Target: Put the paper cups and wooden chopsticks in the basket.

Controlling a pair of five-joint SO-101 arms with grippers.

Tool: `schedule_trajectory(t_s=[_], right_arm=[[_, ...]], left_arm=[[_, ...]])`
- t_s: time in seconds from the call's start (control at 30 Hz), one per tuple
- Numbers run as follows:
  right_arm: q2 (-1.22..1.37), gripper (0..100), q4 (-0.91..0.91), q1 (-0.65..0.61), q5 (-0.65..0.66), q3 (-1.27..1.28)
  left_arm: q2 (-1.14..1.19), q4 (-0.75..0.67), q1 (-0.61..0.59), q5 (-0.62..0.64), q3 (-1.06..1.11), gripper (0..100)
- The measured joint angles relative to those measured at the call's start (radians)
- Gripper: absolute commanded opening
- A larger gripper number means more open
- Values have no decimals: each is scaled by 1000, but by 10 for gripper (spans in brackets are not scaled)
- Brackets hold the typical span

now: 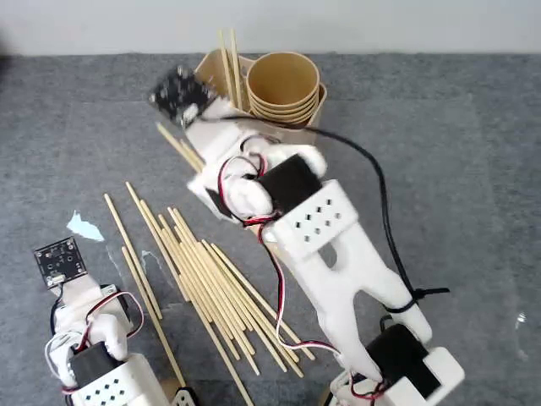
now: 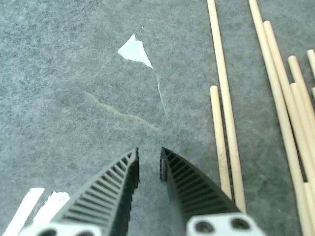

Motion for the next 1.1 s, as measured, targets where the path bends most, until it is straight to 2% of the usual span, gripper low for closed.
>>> schedule_trajectory(t_s=[0.13, 0.27, 0.57, 0.87, 1.1], right_arm=[[0, 9, -112, 0, 0, -95], [0, 9, -301, 11, 0, -104], [26, 9, -750, 130, 0, -104], [83, 9, -824, 146, 0, -104], [123, 9, -970, 150, 0, -104]], left_arm=[[0, 0, 0, 0, 0, 78], [0, 0, 0, 0, 0, 78], [0, 0, 0, 0, 0, 78], [0, 0, 0, 0, 0, 78], [0, 0, 0, 0, 0, 78]])
